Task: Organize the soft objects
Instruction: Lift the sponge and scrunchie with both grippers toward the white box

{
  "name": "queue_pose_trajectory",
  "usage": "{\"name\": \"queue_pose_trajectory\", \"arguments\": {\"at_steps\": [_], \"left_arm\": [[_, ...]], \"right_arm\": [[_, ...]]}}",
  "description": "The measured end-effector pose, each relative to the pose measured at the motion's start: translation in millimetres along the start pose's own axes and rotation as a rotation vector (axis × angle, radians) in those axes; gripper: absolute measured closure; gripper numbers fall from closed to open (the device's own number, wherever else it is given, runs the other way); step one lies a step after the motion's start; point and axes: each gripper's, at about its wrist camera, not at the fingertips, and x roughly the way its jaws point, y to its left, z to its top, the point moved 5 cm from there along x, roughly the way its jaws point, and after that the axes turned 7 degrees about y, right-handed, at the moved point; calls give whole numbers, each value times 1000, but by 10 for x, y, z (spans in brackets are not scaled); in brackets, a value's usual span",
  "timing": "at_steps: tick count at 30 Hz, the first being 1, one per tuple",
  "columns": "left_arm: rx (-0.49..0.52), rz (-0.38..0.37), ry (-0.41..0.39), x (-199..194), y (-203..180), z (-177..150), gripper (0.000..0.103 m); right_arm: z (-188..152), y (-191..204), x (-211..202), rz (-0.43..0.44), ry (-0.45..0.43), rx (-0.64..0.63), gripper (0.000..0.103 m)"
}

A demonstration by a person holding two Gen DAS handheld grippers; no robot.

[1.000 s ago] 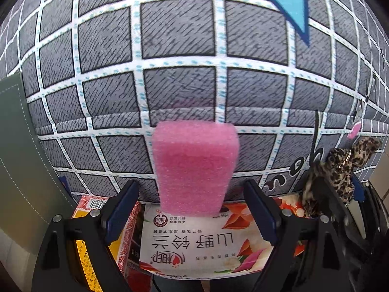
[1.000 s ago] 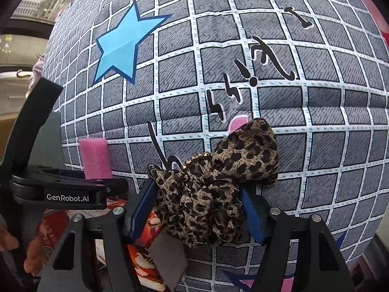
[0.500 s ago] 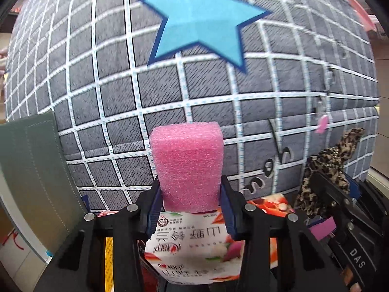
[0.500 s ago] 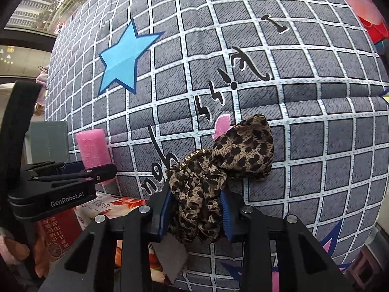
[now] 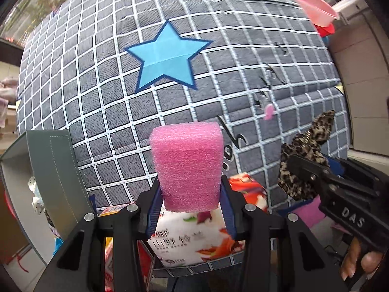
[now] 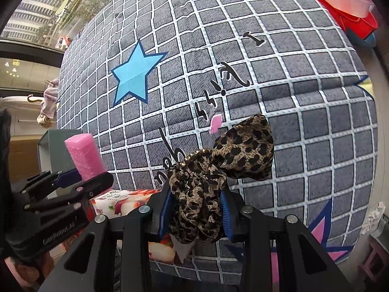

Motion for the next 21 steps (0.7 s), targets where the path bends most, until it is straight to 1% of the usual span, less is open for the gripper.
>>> {"name": "queue_pose_trajectory", "arguments": {"at_steps": [4, 5, 7, 8, 10, 11, 12, 21], "left_arm": [[43, 1, -36, -217, -171, -186, 56], [57, -1, -44, -91, -29, -217, 56], [78, -10, -57, -8, 43, -275, 56], [91, -17, -63, 16, 38, -308, 56], [111, -25, -77, -72, 33, -408, 56], [119, -27, -80, 44, 53, -387, 56], [132, -30, -85, 52, 50, -434, 56], [256, -86, -124, -179, -31, -941, 56]], "right_arm": [[-100, 12, -57, -5, -17, 24, 67], [-127, 18, -68, -5, -20, 28, 67], [-207, 25, -100, -5, -28, 43, 67], [-234, 32, -108, -6, -32, 49, 67], [-321, 51, -137, -13, -42, 60, 67], [-357, 56, -149, -16, -46, 64, 67], [-405, 68, -166, -19, -52, 70, 67], [-829, 240, -328, -20, -98, 110, 67]]}}
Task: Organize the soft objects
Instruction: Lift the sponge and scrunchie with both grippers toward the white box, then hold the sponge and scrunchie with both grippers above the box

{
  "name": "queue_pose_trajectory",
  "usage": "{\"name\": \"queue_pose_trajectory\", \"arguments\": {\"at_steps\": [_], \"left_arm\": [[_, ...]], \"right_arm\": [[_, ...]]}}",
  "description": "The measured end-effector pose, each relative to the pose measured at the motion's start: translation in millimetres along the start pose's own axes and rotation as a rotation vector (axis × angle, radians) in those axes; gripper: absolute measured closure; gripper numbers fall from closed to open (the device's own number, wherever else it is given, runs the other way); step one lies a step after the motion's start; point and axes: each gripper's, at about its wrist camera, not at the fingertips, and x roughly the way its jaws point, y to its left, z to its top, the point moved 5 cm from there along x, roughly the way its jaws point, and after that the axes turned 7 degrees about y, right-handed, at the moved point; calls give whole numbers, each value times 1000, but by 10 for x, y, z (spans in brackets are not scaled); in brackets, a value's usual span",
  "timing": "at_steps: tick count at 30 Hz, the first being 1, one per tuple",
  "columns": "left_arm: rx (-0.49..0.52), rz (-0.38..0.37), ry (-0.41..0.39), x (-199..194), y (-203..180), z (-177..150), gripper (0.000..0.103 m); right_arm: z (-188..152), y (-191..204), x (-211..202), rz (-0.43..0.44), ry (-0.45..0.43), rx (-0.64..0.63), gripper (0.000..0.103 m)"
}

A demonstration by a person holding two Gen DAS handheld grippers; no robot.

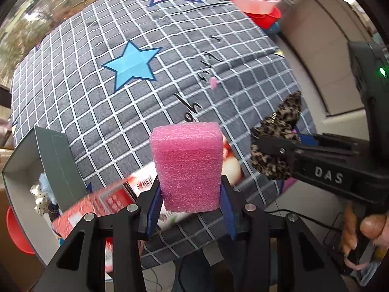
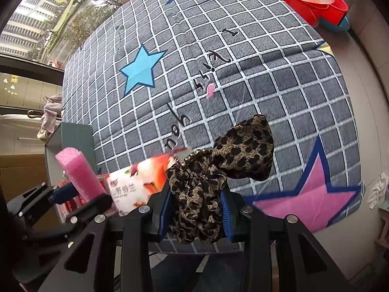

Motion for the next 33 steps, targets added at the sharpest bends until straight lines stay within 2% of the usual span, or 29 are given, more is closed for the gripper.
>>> {"name": "queue_pose_trajectory", "arguments": {"at_steps": [7, 16, 24, 33], "left_arm": [[20, -27, -30, -149, 32, -302, 56], [-41, -41, -125, -486, 351, -481, 56], [-157, -41, -192, -716, 792, -733, 56], [-322, -44, -228, -802, 1413, -1074, 56]], "right_arm": [[-233, 194, -119, -5, -25, -5, 67], [-302, 740, -268, -11, -60, -96, 67], [-333, 1379, -285, -11, -67, -223, 67], [-355, 2004, -189, -25, -51, -354, 67]]}}
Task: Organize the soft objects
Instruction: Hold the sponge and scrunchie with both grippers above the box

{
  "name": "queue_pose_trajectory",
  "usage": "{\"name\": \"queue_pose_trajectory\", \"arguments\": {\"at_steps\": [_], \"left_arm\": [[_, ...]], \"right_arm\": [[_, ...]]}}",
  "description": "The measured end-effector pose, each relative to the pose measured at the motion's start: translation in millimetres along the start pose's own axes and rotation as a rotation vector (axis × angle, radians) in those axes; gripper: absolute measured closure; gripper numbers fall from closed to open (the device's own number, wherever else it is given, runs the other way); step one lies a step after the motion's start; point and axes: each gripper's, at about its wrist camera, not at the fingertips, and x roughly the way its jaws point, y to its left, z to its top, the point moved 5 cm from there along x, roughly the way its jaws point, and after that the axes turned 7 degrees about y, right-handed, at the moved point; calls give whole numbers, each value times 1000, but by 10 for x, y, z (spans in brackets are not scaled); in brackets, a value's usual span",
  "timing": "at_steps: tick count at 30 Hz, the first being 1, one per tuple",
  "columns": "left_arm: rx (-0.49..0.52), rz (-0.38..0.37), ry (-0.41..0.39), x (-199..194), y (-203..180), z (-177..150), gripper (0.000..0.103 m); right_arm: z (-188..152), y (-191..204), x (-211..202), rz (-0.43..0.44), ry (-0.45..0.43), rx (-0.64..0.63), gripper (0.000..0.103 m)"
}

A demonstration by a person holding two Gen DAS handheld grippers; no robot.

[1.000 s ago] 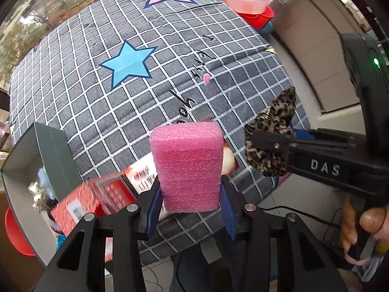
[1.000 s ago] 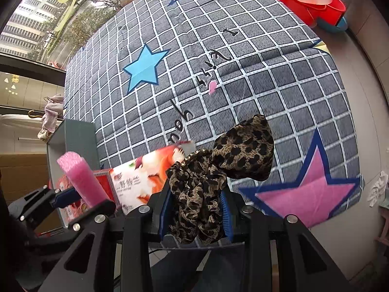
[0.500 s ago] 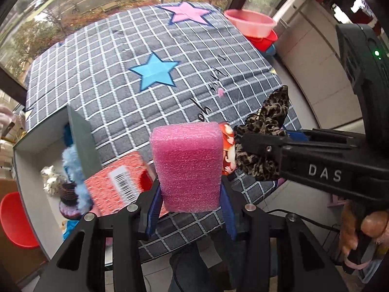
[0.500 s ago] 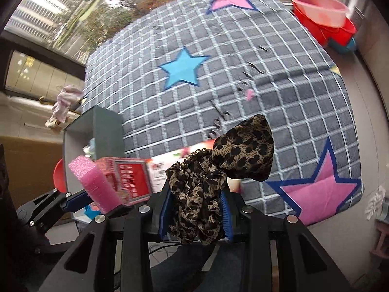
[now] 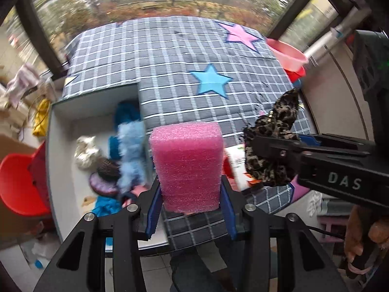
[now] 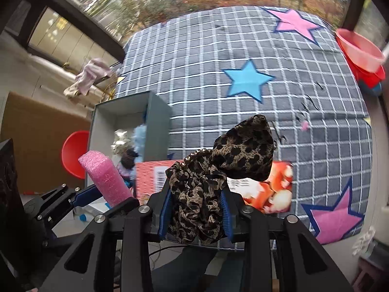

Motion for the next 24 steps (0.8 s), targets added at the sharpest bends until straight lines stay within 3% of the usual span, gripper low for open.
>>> {"name": "queue_pose_trajectory", "arguments": {"at_steps": [13, 24], "left_arm": [[-217, 26, -14, -40, 840, -266, 56], [-348, 56, -4, 64, 1306, -440, 56]], "right_arm": [[152, 915, 245, 6, 53, -200, 67], [169, 1370, 478, -2, 105, -306, 66]]}}
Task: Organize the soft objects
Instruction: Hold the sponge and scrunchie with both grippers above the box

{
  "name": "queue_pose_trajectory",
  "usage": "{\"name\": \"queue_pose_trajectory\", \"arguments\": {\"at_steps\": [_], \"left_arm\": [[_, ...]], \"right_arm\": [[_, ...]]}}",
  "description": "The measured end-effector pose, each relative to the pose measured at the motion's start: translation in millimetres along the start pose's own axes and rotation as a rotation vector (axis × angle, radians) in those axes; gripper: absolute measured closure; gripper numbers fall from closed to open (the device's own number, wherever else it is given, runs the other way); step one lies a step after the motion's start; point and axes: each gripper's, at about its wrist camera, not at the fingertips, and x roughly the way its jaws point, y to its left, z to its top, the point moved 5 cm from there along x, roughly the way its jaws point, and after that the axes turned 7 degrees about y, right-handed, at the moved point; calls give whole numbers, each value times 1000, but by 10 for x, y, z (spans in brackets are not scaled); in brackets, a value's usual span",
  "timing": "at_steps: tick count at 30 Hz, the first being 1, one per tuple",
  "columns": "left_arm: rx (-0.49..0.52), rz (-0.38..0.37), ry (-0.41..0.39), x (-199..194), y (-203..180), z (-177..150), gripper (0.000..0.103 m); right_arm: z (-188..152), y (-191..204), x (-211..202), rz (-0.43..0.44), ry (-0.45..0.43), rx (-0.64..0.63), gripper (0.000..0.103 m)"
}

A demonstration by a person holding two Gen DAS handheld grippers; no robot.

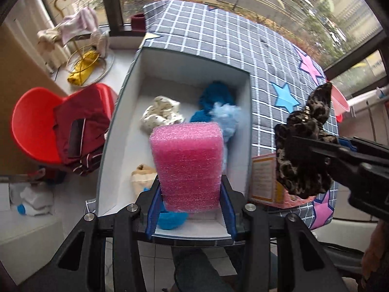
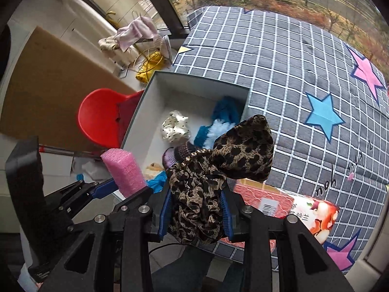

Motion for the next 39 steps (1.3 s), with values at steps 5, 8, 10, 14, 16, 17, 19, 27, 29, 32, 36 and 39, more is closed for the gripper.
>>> {"name": "queue_pose_trajectory", "arguments": {"at_steps": [5, 8, 10, 14, 16, 17, 19, 27, 29, 32, 36, 39], "left_arm": [[-34, 20, 9, 84, 110, 16, 56], [-46, 32, 11, 118, 163, 27, 56], [-55, 35, 11, 135, 191, 40, 55], [-69, 38, 14, 165, 230, 89, 55], [-73, 40, 14, 174, 244, 117, 55], [-76, 43, 14, 182, 249, 137, 55], [-78, 50, 14, 197, 253, 165, 56], [-81, 75, 23, 263, 303, 211, 55], [-83, 75, 28, 278, 311, 215, 55], [-82, 75, 31, 293, 307, 230, 56], [-82, 75, 33, 302, 302, 237, 55], [-83, 77, 38, 326, 310, 248, 56]], "right_arm": [[64, 86, 71, -10, 18, -23, 66], [110, 116, 107, -16, 25, -34, 66], [137, 137, 126, -18, 29, -40, 66], [200, 163, 170, -21, 36, -47, 66], [224, 172, 194, -22, 41, -50, 66], [236, 176, 207, -22, 42, -51, 66], [263, 181, 232, -22, 47, -51, 66], [340, 170, 299, -23, 58, -48, 66], [346, 165, 312, -22, 61, -47, 66], [357, 161, 337, -25, 67, -49, 66], [379, 170, 357, -28, 73, -51, 66], [397, 176, 369, -31, 76, -54, 66]]}}
